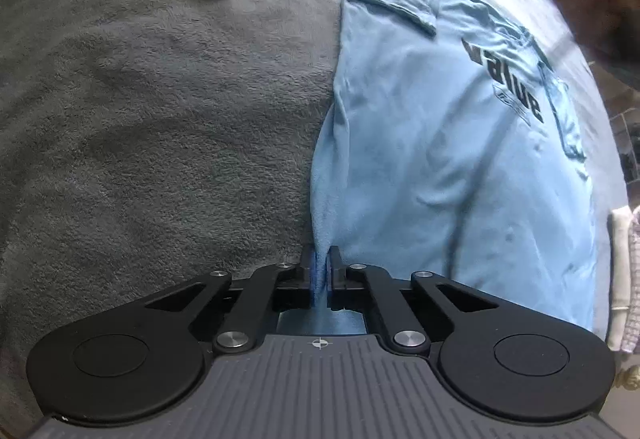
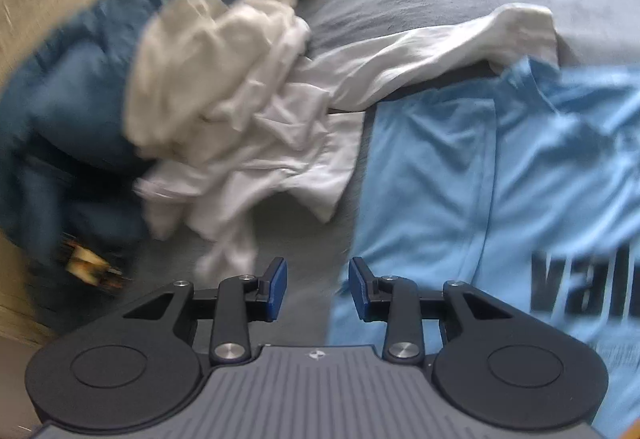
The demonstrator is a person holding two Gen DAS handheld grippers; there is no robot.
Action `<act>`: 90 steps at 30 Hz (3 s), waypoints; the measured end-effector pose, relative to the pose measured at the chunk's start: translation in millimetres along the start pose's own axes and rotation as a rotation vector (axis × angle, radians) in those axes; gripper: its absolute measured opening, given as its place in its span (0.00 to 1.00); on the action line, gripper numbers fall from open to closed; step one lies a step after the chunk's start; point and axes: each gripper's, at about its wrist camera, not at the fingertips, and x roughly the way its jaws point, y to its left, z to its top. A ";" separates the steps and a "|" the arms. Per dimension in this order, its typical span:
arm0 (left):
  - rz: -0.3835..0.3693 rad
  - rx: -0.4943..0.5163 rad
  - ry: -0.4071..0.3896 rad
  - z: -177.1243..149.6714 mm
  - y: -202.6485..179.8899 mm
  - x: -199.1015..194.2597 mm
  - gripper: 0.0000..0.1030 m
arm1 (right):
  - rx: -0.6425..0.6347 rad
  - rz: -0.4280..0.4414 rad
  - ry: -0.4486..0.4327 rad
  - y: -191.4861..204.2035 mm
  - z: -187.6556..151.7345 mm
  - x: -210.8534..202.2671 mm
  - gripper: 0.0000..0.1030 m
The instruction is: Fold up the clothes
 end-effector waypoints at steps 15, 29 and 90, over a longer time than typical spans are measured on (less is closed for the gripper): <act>-0.106 0.157 -0.063 -4.1 -23.0 -6.6 0.02 | -0.310 -0.420 0.093 47.6 28.4 115.6 0.40; -0.174 0.187 -0.101 -10.9 -14.6 -10.8 0.02 | -0.339 -0.457 0.094 43.5 18.3 124.2 0.39; -0.434 0.444 -0.184 -22.7 -176.2 -12.0 0.02 | -0.304 -0.565 -0.153 -112.7 30.0 -66.3 0.06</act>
